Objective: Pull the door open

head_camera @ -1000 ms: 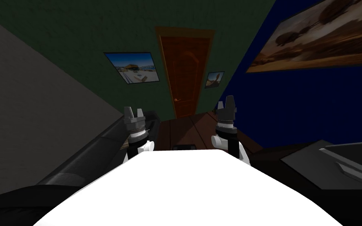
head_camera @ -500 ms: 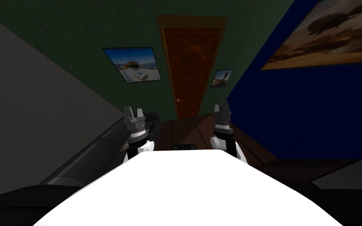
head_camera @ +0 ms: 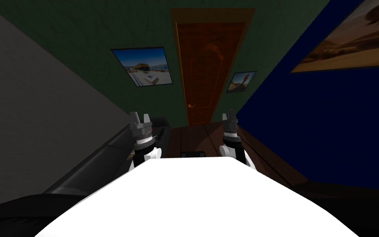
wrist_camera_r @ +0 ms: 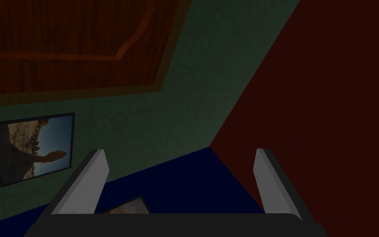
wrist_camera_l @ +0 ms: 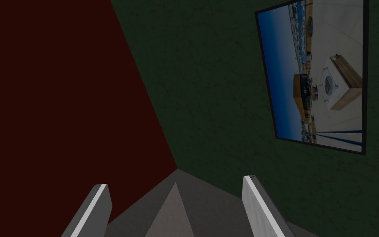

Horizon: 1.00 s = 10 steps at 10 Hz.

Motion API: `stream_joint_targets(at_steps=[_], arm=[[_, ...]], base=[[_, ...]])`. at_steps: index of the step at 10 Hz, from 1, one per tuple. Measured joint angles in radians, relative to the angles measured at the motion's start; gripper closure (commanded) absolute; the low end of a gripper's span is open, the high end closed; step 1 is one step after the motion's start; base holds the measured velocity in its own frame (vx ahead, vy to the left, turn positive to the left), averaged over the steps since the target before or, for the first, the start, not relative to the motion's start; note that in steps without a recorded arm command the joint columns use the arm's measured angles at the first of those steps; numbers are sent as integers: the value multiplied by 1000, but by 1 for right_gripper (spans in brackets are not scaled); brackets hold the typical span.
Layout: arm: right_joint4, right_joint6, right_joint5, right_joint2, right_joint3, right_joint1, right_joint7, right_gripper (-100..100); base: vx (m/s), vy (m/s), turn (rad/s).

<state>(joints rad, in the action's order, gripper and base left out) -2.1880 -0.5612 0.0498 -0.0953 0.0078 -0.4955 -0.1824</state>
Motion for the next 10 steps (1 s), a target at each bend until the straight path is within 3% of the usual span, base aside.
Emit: stream_joint_targets(at_steps=[10], arm=[[207, -82, 170, -90, 53, -25, -29, -100]], base=[[153, 51, 114]])
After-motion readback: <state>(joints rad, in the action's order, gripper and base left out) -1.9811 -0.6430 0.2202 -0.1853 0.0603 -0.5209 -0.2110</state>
